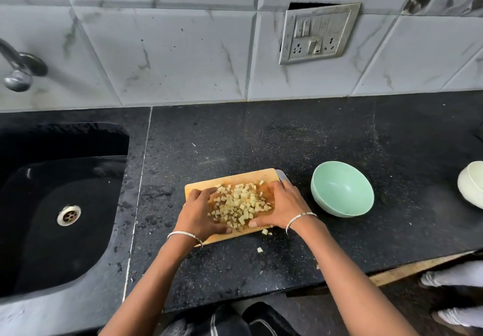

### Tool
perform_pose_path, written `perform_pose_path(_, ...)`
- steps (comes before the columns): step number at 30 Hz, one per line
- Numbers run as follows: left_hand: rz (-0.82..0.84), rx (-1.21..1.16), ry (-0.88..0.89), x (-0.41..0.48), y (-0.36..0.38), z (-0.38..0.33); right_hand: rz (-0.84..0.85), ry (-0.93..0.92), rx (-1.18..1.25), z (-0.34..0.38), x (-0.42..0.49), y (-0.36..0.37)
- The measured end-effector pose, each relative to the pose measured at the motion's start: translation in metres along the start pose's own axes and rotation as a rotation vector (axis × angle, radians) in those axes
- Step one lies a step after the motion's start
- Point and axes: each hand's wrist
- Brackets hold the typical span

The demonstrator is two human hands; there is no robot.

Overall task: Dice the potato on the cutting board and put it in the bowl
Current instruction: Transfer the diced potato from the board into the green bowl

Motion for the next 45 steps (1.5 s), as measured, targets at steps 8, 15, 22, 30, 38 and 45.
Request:
perform_pose_path(8, 0.089, 0.121, -0.067, 0.018, 0.001, -0.004, 0.075, -0.058, -0.085, 0.029, 0.026, 0.008)
perform_pose_path(15, 0.130, 0.173, 0.028, 0.028, 0.006, -0.012, 0.086, -0.155, -0.080, 0.043, 0.031, 0.012)
perform_pose_path(22, 0.147, 0.202, 0.023, 0.041, 0.011, -0.020, 0.111, -0.206, -0.101, 0.053, 0.033, 0.017)
perform_pose_path(30, 0.138, 0.136, -0.030, 0.050, 0.009, -0.023, 0.126, -0.199, 0.047, 0.053, 0.036, 0.014)
perform_pose_path(38, 0.207, -0.020, -0.073, 0.061, -0.004, -0.035, 0.398, -0.076, 0.472, 0.037, 0.033, 0.003)
perform_pose_path(45, 0.258, -0.200, -0.115, 0.072, -0.021, -0.057, 0.491, -0.030, 0.632, 0.022, 0.027, -0.028)
Point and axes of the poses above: each hand's wrist, its own x-axis towards the middle knuckle, its own y-axis out of the palm, z = x × y, and after that the axes turned 15 degrees about y, right-handed
